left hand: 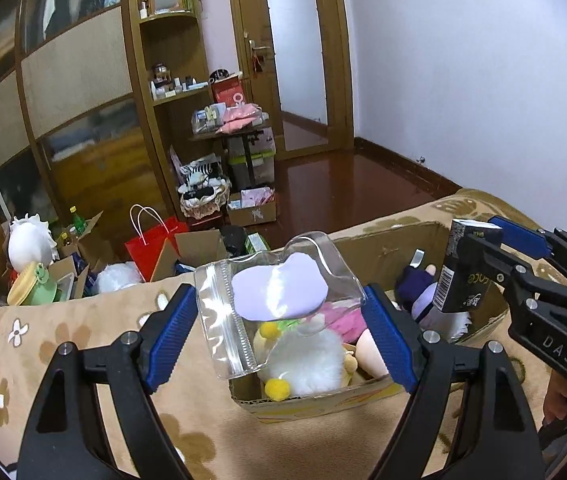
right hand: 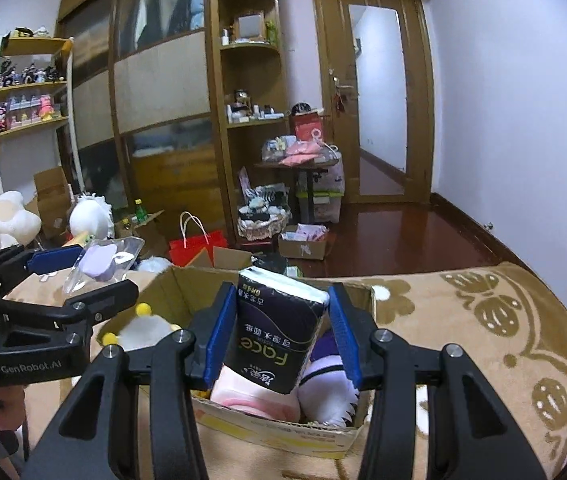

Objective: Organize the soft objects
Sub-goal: 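Carry bag and tissue pack into the box and open both tools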

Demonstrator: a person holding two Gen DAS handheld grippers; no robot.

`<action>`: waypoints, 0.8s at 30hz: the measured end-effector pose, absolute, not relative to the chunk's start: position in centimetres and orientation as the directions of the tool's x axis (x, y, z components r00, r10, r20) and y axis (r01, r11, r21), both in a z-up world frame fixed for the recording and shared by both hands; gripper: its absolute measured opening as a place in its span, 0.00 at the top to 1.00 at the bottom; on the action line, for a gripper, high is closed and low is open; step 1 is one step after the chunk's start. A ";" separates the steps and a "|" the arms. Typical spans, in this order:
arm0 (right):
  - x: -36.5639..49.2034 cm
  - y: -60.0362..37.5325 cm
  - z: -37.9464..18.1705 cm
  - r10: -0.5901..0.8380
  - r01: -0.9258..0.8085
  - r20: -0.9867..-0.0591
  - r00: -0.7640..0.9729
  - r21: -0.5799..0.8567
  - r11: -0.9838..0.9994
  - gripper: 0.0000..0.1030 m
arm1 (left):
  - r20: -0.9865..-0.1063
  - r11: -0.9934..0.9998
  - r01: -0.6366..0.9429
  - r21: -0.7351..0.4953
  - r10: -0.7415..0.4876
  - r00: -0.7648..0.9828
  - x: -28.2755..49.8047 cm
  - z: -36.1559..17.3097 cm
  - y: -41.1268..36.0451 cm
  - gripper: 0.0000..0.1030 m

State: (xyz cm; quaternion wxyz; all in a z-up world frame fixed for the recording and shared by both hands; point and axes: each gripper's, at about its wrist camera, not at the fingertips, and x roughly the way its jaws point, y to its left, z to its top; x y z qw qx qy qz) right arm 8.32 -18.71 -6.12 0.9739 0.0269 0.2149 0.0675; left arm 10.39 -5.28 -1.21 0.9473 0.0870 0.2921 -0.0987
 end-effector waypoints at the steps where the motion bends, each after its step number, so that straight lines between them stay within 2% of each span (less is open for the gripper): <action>1: 8.5 -18.8 -6.3 0.146 -0.120 -0.421 0.895 0.087 0.989 0.52 | -0.575 0.965 0.239 0.106 -0.136 0.807 10.6 -1.3 -5.3 0.20; 24: 10.2 -20.0 -8.7 0.169 -0.107 -0.524 0.834 0.148 0.983 0.50 | -0.646 0.962 0.253 0.101 -0.130 0.752 11.9 -3.8 -6.4 0.18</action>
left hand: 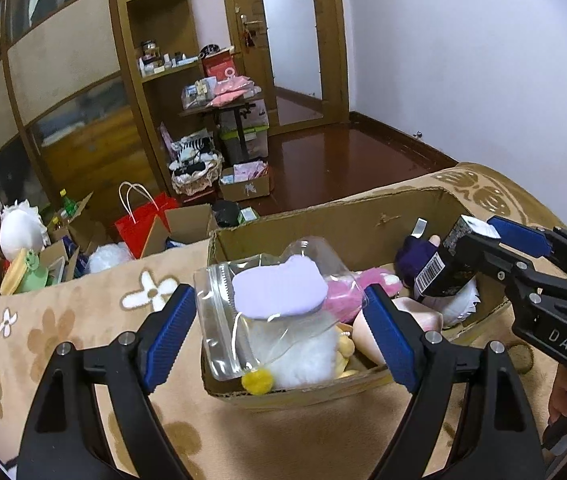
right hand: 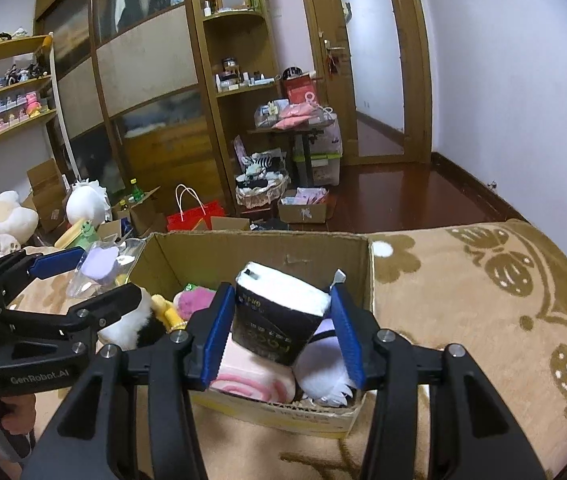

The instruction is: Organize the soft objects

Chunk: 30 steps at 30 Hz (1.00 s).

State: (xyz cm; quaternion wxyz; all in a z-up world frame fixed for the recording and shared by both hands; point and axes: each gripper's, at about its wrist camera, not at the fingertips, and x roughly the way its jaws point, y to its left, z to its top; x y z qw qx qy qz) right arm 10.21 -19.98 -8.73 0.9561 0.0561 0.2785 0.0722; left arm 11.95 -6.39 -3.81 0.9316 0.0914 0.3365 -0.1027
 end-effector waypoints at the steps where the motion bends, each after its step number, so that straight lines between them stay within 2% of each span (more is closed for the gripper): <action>1: 10.2 -20.0 -8.8 0.172 -0.109 -0.527 0.832 0.149 0.983 0.48 | -0.650 0.964 0.250 0.095 -0.131 0.749 11.9 -3.8 -6.3 0.17; 4: 10.1 -20.0 -8.7 0.181 -0.115 -0.520 0.835 0.158 0.981 0.26 | -0.649 0.967 0.241 0.084 -0.131 0.750 11.6 -3.7 -5.9 0.09; 8: 9.5 -20.3 -8.3 0.186 -0.113 -0.505 0.843 0.172 0.979 0.24 | -0.636 0.970 0.231 0.080 -0.129 0.761 10.9 -3.1 -5.5 0.09; 11: 8.7 -20.8 -7.7 0.179 -0.096 -0.495 0.850 0.188 0.977 0.10 | -0.621 0.976 0.208 0.069 -0.121 0.774 9.7 -2.5 -4.9 0.08; 15: 7.5 -21.1 -6.6 0.156 -0.075 -0.481 0.863 0.184 0.980 0.08 | -0.596 0.976 0.199 0.091 -0.107 0.796 8.0 -1.4 -4.5 0.08; 17: 6.7 -21.5 -6.1 0.153 -0.069 -0.473 0.867 0.190 0.979 0.00 | -0.576 0.976 0.195 0.099 -0.104 0.811 7.1 -0.7 -4.5 0.07; 20: 5.1 -21.9 -5.0 0.145 -0.066 -0.445 0.884 0.188 0.980 0.00 | -0.538 0.974 0.189 0.125 -0.093 0.838 5.2 0.5 -4.7 0.02; 23: 3.8 -22.1 -4.2 0.140 -0.069 -0.434 0.890 0.175 0.982 0.00 | -0.514 0.972 0.189 0.141 -0.092 0.853 3.7 1.4 -4.6 0.02; 30: 0.0 -22.2 -2.1 0.112 -0.055 -0.397 0.911 0.154 0.987 0.00 | -0.519 0.969 0.196 0.153 -0.091 0.850 1.0 1.5 -4.3 0.02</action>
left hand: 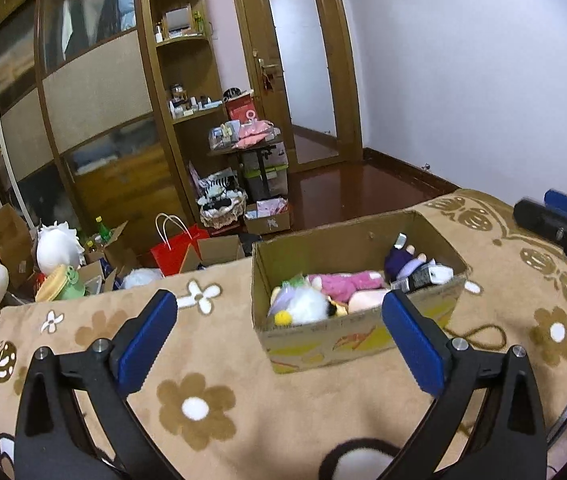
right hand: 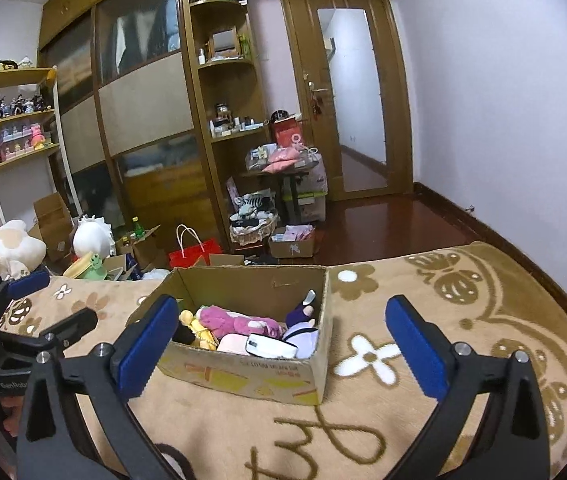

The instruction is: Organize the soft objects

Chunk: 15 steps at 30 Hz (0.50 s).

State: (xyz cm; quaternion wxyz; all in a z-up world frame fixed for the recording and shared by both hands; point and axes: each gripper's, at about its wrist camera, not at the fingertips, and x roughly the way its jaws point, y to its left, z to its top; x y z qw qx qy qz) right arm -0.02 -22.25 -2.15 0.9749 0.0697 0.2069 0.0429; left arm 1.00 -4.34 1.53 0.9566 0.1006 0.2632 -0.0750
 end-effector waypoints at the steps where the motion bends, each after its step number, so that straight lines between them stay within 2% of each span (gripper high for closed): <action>1: -0.4 -22.4 -1.9 0.107 -0.049 -0.393 0.913 0.155 0.987 0.00 | -0.523 0.970 0.196 0.143 -0.094 0.847 0.6 1.5 -4.2 0.02; 15: -3.0 -24.1 -2.7 0.102 -0.024 -0.429 0.898 0.184 0.983 0.00 | -0.526 0.973 0.190 0.133 -0.093 0.846 -1.7 1.6 -4.1 0.02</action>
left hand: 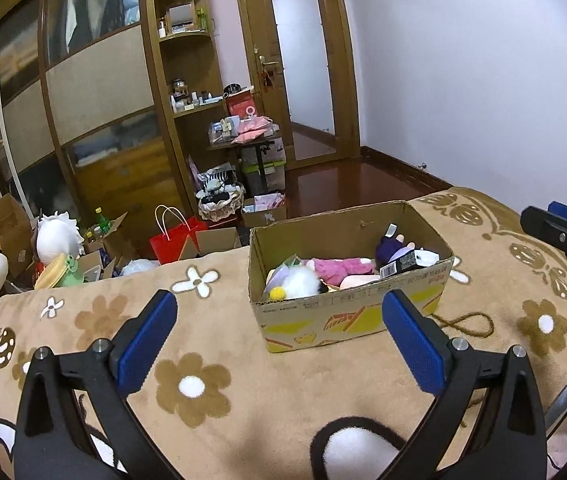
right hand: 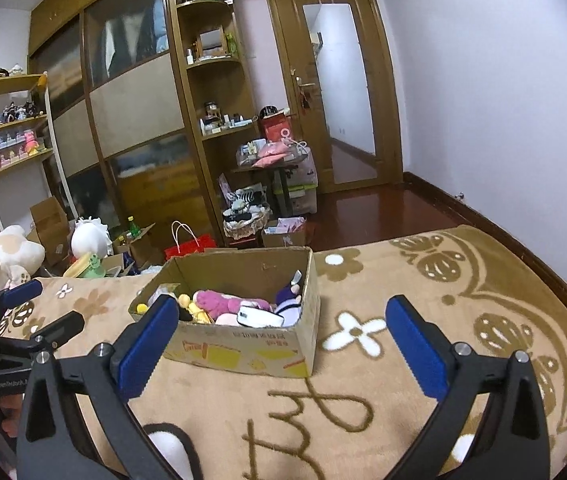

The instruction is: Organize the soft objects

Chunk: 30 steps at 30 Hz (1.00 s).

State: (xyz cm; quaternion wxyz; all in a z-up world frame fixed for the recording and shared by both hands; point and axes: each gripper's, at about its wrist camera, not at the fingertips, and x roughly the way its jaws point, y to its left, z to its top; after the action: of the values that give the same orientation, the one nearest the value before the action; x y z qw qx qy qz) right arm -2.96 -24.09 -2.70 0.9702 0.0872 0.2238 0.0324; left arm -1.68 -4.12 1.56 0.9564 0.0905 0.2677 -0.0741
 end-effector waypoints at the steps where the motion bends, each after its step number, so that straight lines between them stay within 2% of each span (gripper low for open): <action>1: -3.0 -24.1 -2.8 0.101 -0.021 -0.432 0.896 0.185 0.983 0.00 | -0.527 0.973 0.189 0.129 -0.095 0.845 -1.6 1.6 -4.1 0.02; 12: -2.3 -23.8 -4.3 0.101 -0.019 -0.472 0.876 0.174 0.984 0.00 | -0.533 0.975 0.191 0.114 -0.102 0.840 -0.6 1.5 -3.7 0.02; 30: -2.2 -23.5 -4.9 0.092 -0.012 -0.477 0.874 0.169 0.986 0.00 | -0.514 0.978 0.179 0.106 -0.100 0.852 -0.3 1.5 -3.3 0.02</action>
State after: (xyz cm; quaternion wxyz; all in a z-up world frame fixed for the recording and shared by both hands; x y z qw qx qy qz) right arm -2.21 -23.53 -4.86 0.9647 0.0804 0.2495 0.0269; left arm -0.26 -3.33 1.52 0.9594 0.0750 0.2620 -0.0728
